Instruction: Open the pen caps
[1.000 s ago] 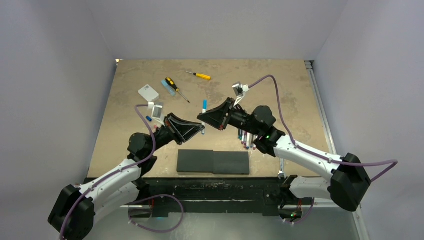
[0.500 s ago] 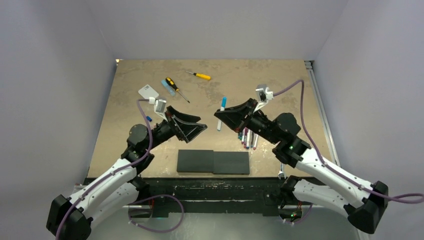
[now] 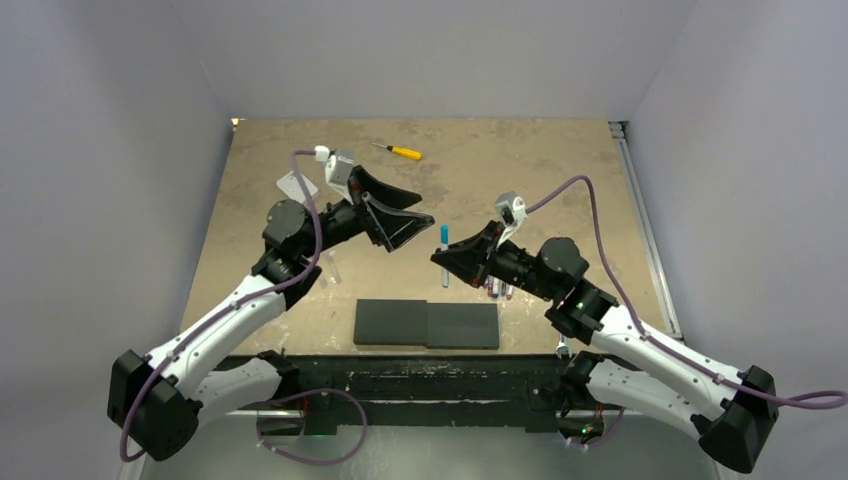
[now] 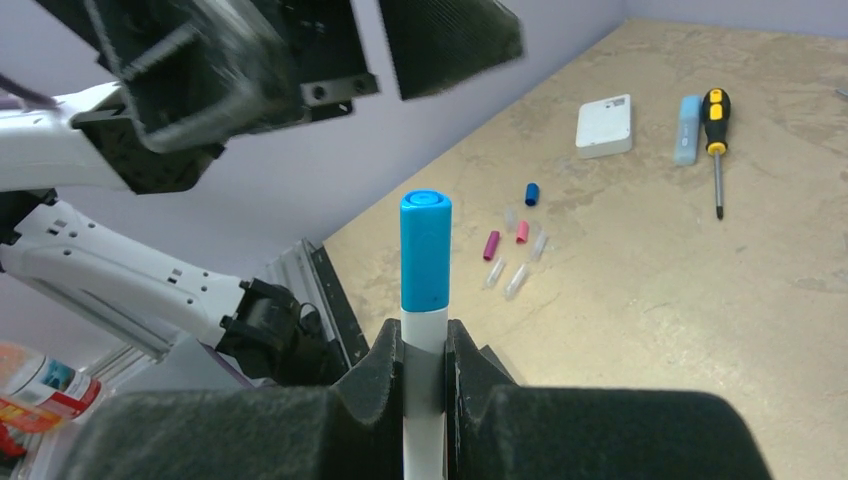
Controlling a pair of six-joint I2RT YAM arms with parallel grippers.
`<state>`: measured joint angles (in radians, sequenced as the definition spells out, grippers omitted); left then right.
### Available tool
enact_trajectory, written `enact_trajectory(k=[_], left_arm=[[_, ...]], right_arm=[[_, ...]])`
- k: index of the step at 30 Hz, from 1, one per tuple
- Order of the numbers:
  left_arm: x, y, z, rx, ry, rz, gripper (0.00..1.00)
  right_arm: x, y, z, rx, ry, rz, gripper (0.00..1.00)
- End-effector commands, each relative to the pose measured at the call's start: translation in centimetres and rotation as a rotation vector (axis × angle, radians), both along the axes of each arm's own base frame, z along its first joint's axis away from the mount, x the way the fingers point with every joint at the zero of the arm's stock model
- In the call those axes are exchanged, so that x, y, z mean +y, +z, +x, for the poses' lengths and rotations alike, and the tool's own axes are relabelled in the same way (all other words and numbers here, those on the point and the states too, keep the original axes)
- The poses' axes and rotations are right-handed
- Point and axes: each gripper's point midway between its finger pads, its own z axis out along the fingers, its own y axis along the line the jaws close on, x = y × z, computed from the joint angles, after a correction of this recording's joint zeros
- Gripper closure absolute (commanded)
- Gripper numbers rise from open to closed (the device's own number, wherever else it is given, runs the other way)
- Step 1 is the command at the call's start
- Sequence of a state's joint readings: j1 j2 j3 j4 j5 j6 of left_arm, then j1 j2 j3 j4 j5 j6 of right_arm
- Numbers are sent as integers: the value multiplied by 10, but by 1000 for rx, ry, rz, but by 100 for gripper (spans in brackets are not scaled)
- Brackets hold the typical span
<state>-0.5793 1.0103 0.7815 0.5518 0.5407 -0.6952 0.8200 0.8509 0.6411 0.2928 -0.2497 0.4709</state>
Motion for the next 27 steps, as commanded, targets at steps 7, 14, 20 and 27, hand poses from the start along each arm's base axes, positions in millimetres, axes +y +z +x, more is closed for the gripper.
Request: enact_trajectory(k=[7,14,20,27], left_arm=[[-21,-11,-17,5,-175,30,30],[-28,-18,-22,15,-204,59,37],[-33,-37,-20,67,-198,105,47],[-34,-46,-21,87,-195,124,57]], right_arm=[[14,19,-6,-72,80,23,100],[19,19,-3,-64,82,23,100],[19,22,-1,-66,67,29,100],[17,22,1,-64,53,31,100]])
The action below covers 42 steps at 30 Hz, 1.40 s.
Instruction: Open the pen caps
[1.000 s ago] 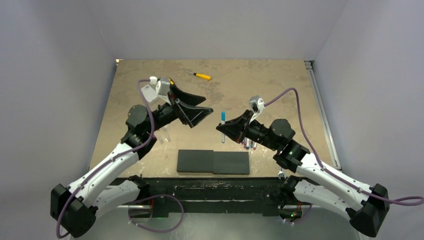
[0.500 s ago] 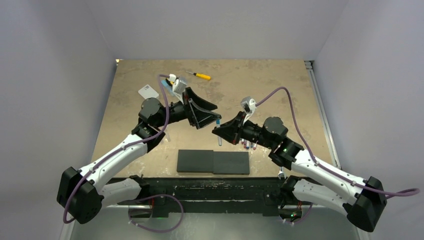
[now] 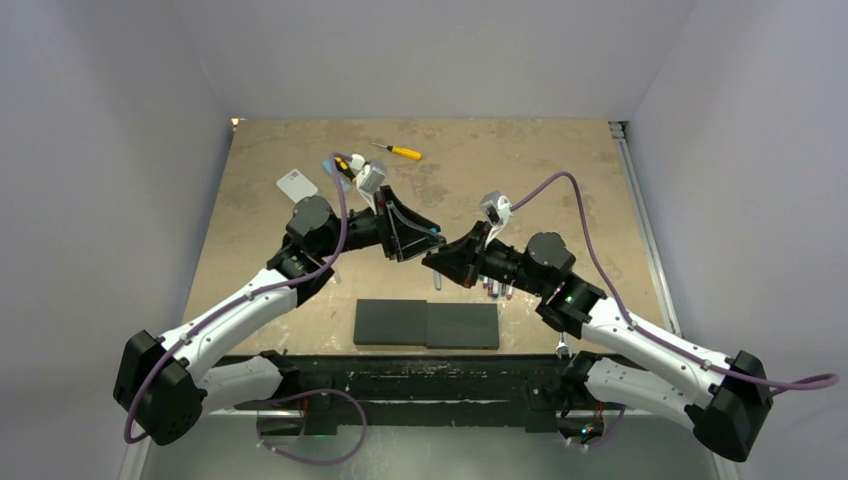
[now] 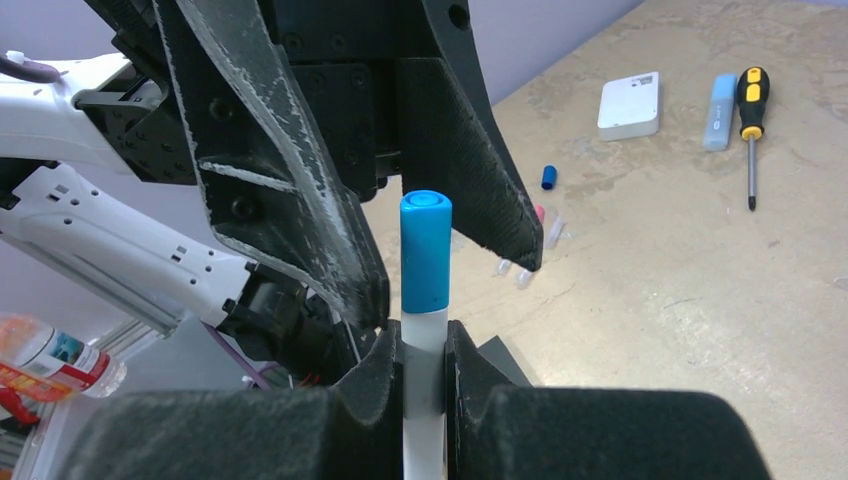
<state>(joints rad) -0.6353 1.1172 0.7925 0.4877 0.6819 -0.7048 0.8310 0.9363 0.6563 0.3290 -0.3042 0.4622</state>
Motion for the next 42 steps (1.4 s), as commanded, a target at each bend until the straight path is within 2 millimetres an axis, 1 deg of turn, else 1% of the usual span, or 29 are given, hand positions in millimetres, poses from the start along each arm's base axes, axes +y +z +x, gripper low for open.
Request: enact_trajectory(k=[1,5,6,8,11,13,15,17,19,21,24,26,27,29,30,33,35,37,42], left_arm=[[-2,0,-2,-32,-3,6,59],[-4,1,-4,-35,-16,5,80],[-5,1,-5,-36,-18,4,83],[-5,1,-5,-33,-17,4,83],[-5,1,-5,-30,-17,4,78],[-6,1,-6,-30,-22,3,77],[-7,1,-7,-31,-25,2,84],[-6,1,-7,-34,-19,0,94],[-5,2,-6,-37,-14,-2,100],[-6,2,-7,-35,-15,-2,99],[-6,0,-7,-26,-19,0,81],[-6,-1,-8,-25,-22,1,79],[-6,-1,-8,-24,-21,2,82],[-5,-2,-8,-25,-19,2,98],[-5,-2,-8,-25,-11,2,100],[0,1,1,-20,60,-5,100],[6,10,9,-26,128,-32,100],[13,26,16,-49,193,-77,100],[26,75,36,-89,306,-218,100]], right_arm=[[0,33,1,-73,-12,62,100],[0,33,2,-73,-14,62,100],[-1,33,2,-72,-17,62,100],[-1,32,3,-70,-19,60,100],[-1,31,3,-69,-21,59,100],[-1,31,3,-70,-22,57,100],[-2,31,3,-70,-23,58,100],[-2,31,3,-71,-23,57,100],[-2,30,3,-69,-25,56,100],[-3,30,3,-70,-28,56,100],[-4,31,3,-72,-33,58,100],[-5,31,3,-72,-37,59,100],[-5,31,3,-71,-38,58,100],[-5,31,3,-72,-39,59,100],[-5,30,4,-70,-40,57,100],[-6,28,5,-68,-50,56,100],[-9,25,9,-61,-82,56,100],[-14,22,12,-59,-113,75,100],[-14,8,13,-7,-125,71,100]])
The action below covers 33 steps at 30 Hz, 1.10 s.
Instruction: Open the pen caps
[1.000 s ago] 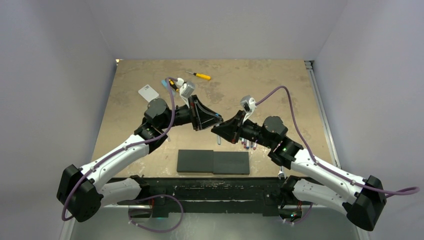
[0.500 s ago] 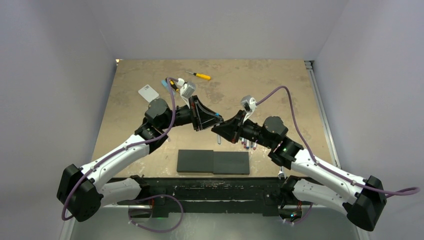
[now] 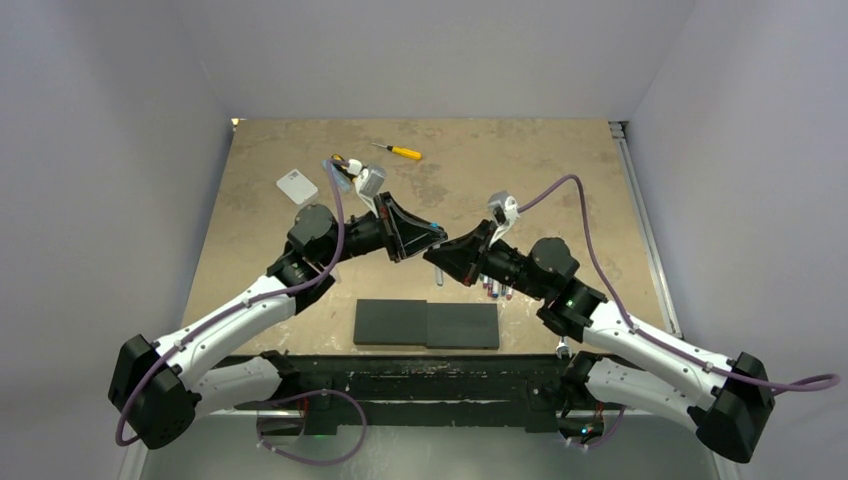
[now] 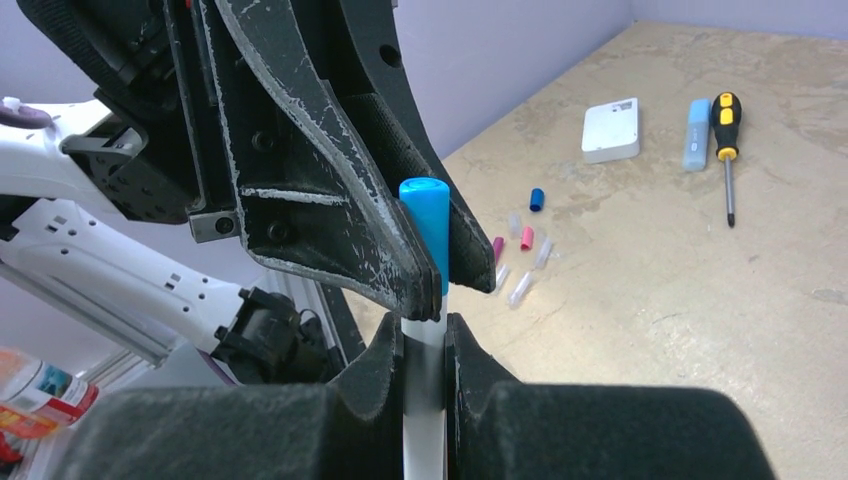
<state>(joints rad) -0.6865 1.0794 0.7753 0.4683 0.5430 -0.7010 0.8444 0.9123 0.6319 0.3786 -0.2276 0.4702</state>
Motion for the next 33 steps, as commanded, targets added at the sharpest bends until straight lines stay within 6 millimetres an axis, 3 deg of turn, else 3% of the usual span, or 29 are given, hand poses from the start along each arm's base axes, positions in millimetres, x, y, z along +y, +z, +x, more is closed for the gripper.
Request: enact_trajectory(k=[1,6,11,16,18,21,25,28,29,30,32,33], left_arm=[[31,82,40,-108,253,-229,100],[56,130,57,-148,344,-381,100],[89,160,72,-193,410,-452,100],[110,176,74,-257,457,-438,100],[111,171,81,-263,505,-354,100],[122,131,96,-204,625,-138,100],[159,28,97,-19,816,130,100],[189,-51,79,153,916,300,100],[196,-66,73,183,936,320,100],[202,-85,65,230,948,353,100],[207,-112,51,289,951,376,100],[209,-120,45,308,952,374,100]], right_arm=[[-10,-2,6,24,-63,34,100],[-15,-6,4,43,-76,45,100],[-24,-4,1,36,-97,44,100],[-31,-3,4,33,-136,38,100],[-44,-4,19,53,-251,22,100],[-71,-21,52,125,-494,-89,100],[-87,-66,84,219,-696,-337,100],[-80,-98,100,289,-742,-422,100],[-76,-110,105,316,-745,-439,100],[-73,-107,108,327,-742,-418,100],[-64,-147,122,386,-755,-497,100],[-63,-156,129,404,-760,-510,100]])
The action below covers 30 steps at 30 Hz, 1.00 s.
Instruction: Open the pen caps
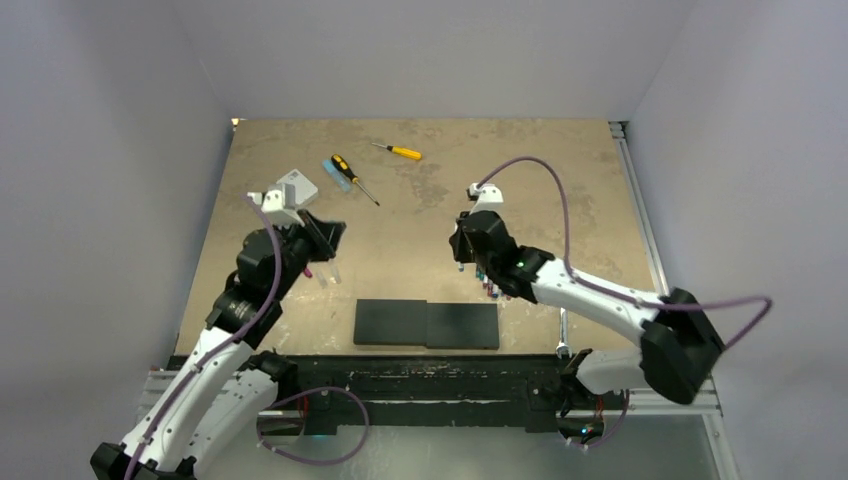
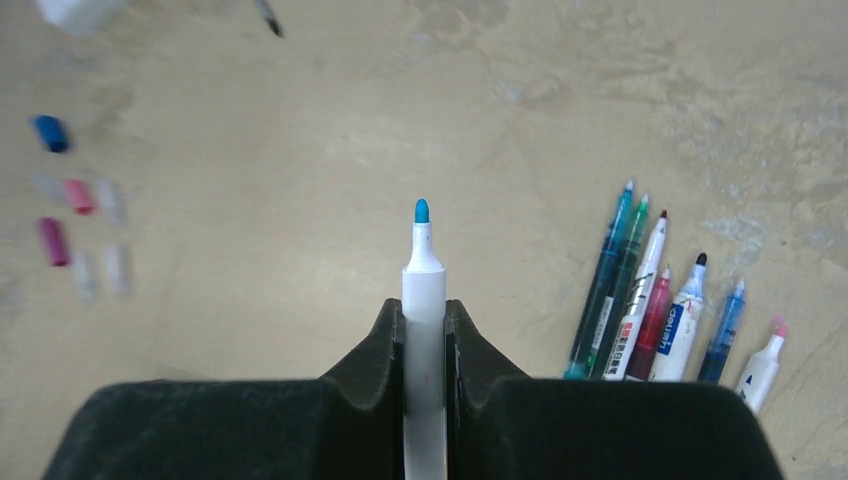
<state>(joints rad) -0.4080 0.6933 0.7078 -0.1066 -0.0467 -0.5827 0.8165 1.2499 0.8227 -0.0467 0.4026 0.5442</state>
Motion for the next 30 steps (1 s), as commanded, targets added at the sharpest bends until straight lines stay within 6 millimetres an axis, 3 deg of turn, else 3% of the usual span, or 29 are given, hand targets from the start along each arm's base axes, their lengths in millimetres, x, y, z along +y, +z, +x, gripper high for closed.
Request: enact_trajectory(k=[1,6,12,20,30], left_arm=[[29,-81,-28,222,98,83,100],[24,-83,-34,221,94,-7,100],[12,-110,-35,307,55,-39,100],[6,-113,-33,318,35,-58,100],[-2,-116,-28,332,13,-71,100]], right_arm=[[-5,-40,29,94,-108,-63,100],[-8,-78,54,146,-155,-120,100],[-19,-116,69,219,-205,-181,100],[-29,-137,74,260,-229,-211,100],[-33,-132,64,256,-210,-197,70]])
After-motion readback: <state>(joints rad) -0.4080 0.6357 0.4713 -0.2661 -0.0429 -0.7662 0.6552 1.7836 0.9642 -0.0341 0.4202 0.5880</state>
